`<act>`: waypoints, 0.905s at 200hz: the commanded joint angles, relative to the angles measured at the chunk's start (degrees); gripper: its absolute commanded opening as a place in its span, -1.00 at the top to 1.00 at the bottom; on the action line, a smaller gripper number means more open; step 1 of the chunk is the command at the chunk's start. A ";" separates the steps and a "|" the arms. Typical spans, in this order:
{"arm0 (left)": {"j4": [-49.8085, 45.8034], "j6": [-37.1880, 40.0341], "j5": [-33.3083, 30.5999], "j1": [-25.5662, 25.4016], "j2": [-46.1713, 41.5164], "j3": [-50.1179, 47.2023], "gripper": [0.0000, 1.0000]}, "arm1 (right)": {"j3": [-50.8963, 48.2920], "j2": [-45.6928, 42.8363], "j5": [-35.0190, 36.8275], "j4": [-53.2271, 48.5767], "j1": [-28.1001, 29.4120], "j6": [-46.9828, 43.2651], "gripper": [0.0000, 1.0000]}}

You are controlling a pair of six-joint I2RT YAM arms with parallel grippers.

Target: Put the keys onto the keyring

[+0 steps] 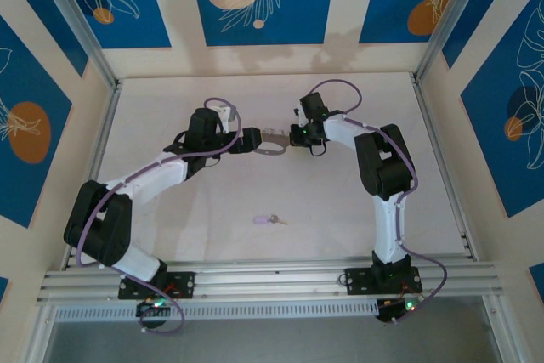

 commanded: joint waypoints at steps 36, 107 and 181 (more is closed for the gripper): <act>0.26 1.57 0.35 -0.65 -0.90 0.26 -1.00 | -0.92 -2.13 -1.27 -0.54 -0.38 0.46 1.00; -4.46 0.46 -2.14 -0.48 -2.21 2.41 -0.99 | -5.07 -9.07 -4.27 2.12 0.78 1.32 1.00; -9.71 7.02 -2.76 -0.47 -10.16 2.88 -0.96 | -11.07 -25.29 -12.61 7.32 1.95 0.12 1.00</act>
